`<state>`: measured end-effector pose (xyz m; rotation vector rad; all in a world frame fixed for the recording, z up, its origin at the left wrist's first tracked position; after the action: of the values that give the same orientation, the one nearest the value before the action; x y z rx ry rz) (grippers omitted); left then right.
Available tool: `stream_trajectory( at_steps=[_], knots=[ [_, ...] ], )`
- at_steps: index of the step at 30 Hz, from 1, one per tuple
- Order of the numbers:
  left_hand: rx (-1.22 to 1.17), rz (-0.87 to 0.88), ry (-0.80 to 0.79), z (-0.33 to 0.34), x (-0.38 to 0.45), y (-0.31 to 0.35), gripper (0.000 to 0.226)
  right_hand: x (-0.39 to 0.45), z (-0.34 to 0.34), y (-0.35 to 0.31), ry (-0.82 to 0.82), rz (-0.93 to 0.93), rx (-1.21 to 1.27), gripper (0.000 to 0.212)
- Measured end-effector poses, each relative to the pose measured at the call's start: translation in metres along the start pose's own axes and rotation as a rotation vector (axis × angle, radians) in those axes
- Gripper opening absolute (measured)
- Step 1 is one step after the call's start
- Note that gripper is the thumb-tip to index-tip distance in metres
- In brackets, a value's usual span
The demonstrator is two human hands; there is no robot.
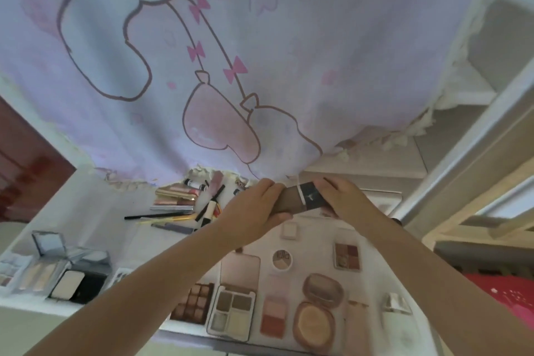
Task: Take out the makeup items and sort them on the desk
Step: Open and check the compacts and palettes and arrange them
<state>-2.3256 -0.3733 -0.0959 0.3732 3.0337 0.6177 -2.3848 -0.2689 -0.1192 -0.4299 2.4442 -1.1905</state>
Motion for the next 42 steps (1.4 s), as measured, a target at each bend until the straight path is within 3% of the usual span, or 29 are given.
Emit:
stream_trajectory(
  at_steps=[5, 11, 13, 15, 17, 19, 22, 25, 30, 32, 35, 42],
  knots=[
    [-0.005, 0.048, -0.035, -0.009, -0.001, 0.003, 0.052, -0.017, -0.008, -0.004, 0.121, 0.093, 0.116, 0.030],
    [-0.105, 0.087, -0.064, -0.005, 0.004, 0.002, 0.050, -0.023, -0.015, -0.004, 0.149, 0.167, 0.148, 0.028],
    [-0.101, 0.073, -0.064, -0.005, 0.000, -0.008, 0.052, -0.028, -0.045, 0.017, 0.270, 0.268, 0.065, 0.021],
    [-0.109, 0.008, -0.005, -0.010, -0.006, -0.034, 0.077, -0.043, -0.101, 0.037, 0.471, 0.354, -0.048, 0.019],
    [-0.110, -0.089, 0.035, -0.015, -0.008, -0.061, 0.107, -0.056, -0.135, 0.042, 0.566, 0.328, 0.068, 0.026],
    [-0.143, -0.112, 0.046, -0.010, -0.009, -0.067, 0.094, -0.051, -0.123, 0.027, 0.493, 0.273, 0.039, 0.034],
    [-0.206, -0.089, 0.012, -0.008, -0.007, -0.039, 0.049, -0.033, -0.076, 0.002, 0.372, 0.218, -0.073, 0.027],
    [-0.284, -0.013, -0.040, 0.004, -0.001, -0.022, 0.056, -0.020, -0.047, -0.007, 0.298, 0.140, -0.103, 0.027],
    [-0.305, 0.015, 0.060, 0.017, 0.001, -0.027, 0.069, -0.014, -0.033, -0.002, 0.232, 0.098, -0.231, 0.032],
    [-0.326, 0.008, 0.091, 0.019, 0.003, -0.031, 0.062, -0.010, -0.027, 0.002, 0.177, 0.086, -0.217, 0.029],
    [-0.357, -0.013, -0.011, 0.037, 0.009, -0.031, 0.046, -0.005, -0.013, 0.005, 0.086, 0.062, -0.202, 0.021],
    [-0.644, -0.225, -0.244, 0.086, 0.036, -0.043, 0.049, 0.007, -0.011, 0.042, 0.010, 0.158, -0.268, 0.026]
  ],
)
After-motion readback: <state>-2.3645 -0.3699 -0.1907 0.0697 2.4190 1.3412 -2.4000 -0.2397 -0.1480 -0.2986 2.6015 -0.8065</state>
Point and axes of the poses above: each hand's wrist, its own x-axis towards the middle knuckle, its own z-axis out of the palm, y = z × x, the point moved 9 cm from there along x, towards the middle knuckle, and after that the axes turned 11 degrees about -x, right-handed, at the moved point
